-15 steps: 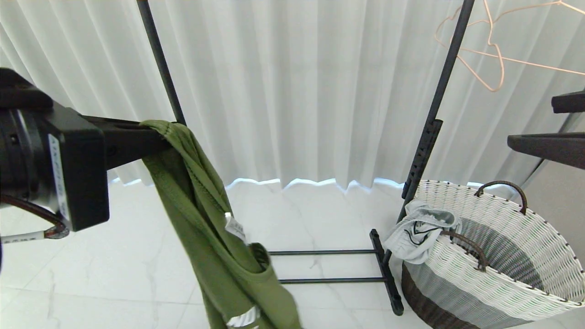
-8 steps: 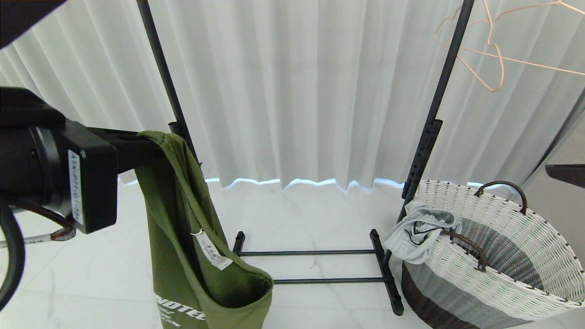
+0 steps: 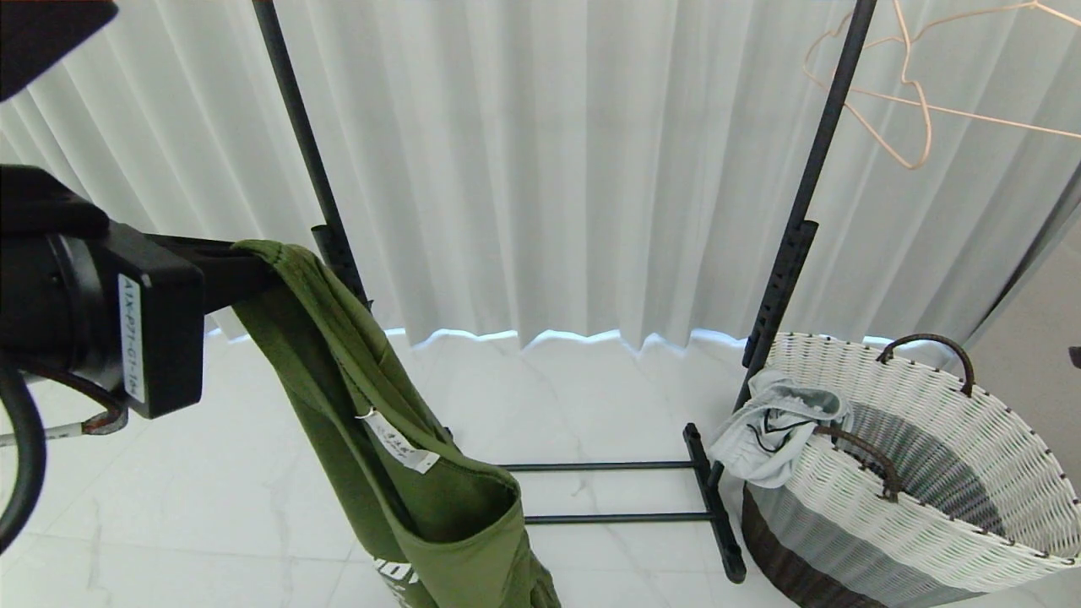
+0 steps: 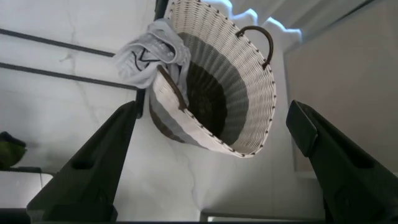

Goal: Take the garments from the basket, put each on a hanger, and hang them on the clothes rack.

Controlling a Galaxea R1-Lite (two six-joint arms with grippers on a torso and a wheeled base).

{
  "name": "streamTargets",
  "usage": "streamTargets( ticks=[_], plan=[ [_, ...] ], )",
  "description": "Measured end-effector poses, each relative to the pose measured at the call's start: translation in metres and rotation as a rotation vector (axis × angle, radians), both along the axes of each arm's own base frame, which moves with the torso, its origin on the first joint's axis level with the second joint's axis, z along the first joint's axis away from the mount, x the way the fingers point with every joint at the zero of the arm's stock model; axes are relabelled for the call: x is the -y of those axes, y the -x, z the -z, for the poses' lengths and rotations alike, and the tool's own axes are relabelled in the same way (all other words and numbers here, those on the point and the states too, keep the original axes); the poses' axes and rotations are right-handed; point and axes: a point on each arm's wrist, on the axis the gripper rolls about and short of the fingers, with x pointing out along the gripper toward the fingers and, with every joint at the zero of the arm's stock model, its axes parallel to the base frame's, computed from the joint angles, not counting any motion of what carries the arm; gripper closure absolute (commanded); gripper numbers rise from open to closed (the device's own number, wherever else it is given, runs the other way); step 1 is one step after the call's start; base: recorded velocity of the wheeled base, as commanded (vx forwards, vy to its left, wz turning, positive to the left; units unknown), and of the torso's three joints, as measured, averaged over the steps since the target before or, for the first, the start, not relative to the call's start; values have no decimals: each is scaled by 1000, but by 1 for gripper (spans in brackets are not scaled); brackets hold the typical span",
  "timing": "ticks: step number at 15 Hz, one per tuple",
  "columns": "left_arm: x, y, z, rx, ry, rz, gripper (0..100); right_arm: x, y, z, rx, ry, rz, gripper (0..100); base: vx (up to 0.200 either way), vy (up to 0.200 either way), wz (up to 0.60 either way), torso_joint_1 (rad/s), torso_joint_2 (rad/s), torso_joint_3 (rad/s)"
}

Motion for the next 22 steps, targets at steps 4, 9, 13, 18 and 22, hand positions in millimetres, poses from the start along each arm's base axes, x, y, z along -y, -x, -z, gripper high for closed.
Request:
streamTargets(
  ticks=[4,9,13,18,22],
  plan=[
    [0,0,0,10,-20,7,100,2,4,2,17,-49,24,0,0,0,0,17,-88,-65],
    [-1,1,1,11,-25,9,100,2,4,-1,48,-61,26,0,0,0,0,133,-407,-270],
    [-2,2,1,14,-34,11,100,2,4,-1,48,-61,25,0,0,0,0,184,-459,-289],
    [-2,2,1,18,-47,17,100,2,3,-1,54,-70,13,0,0,0,0,198,-472,-281],
    [-2,2,1,21,-45,17,100,1,2,-1,51,-69,12,0,0,0,0,216,-494,-288]
  ],
)
